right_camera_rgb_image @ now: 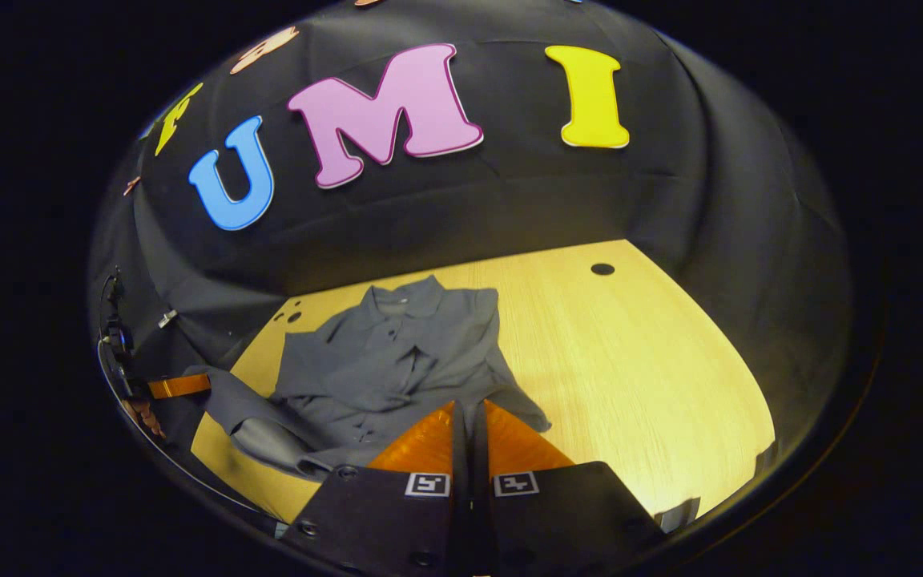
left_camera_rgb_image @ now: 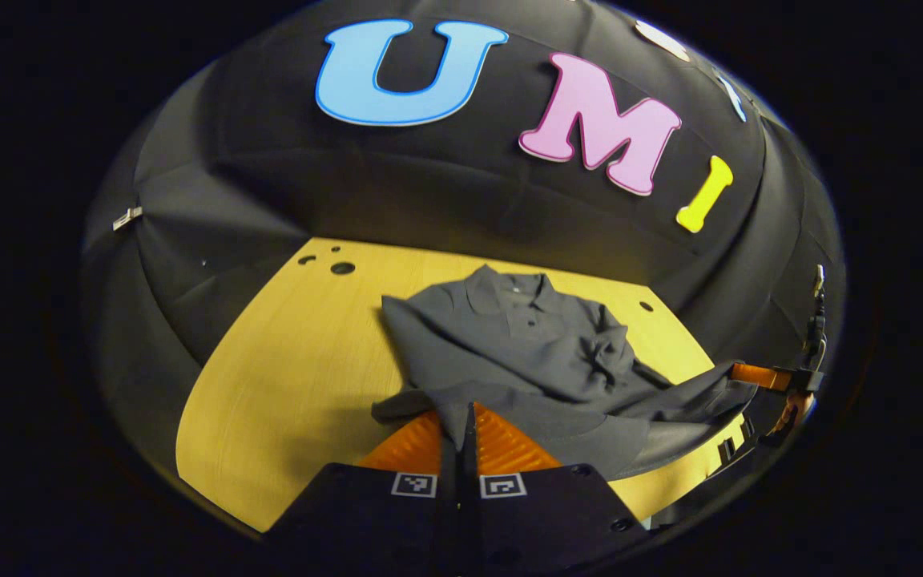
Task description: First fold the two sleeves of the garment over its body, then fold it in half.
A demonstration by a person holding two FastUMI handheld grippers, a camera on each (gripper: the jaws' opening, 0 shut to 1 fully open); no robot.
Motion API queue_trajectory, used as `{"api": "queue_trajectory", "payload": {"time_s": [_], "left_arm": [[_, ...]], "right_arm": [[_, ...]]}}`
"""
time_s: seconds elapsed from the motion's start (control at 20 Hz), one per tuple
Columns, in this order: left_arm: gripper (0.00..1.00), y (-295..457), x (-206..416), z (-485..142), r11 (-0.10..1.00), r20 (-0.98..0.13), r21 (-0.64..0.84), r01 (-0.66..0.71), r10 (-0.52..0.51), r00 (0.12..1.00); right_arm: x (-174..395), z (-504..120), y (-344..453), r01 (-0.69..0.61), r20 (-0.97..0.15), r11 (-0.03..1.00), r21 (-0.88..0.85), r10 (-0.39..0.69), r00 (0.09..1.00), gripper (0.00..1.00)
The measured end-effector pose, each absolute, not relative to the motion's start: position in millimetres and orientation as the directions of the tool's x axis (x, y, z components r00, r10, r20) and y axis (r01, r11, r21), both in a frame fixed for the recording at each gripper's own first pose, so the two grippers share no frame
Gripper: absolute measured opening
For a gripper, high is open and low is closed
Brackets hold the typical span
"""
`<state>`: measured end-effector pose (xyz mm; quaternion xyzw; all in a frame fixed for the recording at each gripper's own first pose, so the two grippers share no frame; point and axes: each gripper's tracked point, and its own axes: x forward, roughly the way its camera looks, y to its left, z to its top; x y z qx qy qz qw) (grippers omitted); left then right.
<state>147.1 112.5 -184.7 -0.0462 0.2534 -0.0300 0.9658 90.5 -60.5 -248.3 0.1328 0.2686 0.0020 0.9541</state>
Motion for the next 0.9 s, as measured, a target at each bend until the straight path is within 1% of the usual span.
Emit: {"api": "queue_trajectory", "payload": {"time_s": [0.25, 0.45, 0.65, 0.9], "left_arm": [[0.05, 118, 203, -157, 0.995, -0.427, -0.093, 0.025, -0.062, 0.902], [0.05, 130, 248, -147, 0.997, -0.396, -0.072, 0.007, -0.035, 0.918], [0.05, 140, 294, -155, 0.998, -0.397, -0.055, -0.018, -0.005, 0.918], [0.05, 148, 354, -175, 1.0, -0.408, -0.018, -0.024, 0.015, 0.913]], "right_arm": [[150, -221, -73, 0.074, -0.451, 0.961, 0.268, 0.058, 0.891, 0.05], [198, -218, -79, 0.077, -0.428, 0.964, 0.256, 0.042, 0.903, 0.05], [247, -230, -82, 0.074, -0.421, 0.967, 0.244, 0.037, 0.906, 0.05], [307, -261, -86, 0.054, -0.436, 0.978, 0.202, 0.04, 0.899, 0.05]]}}
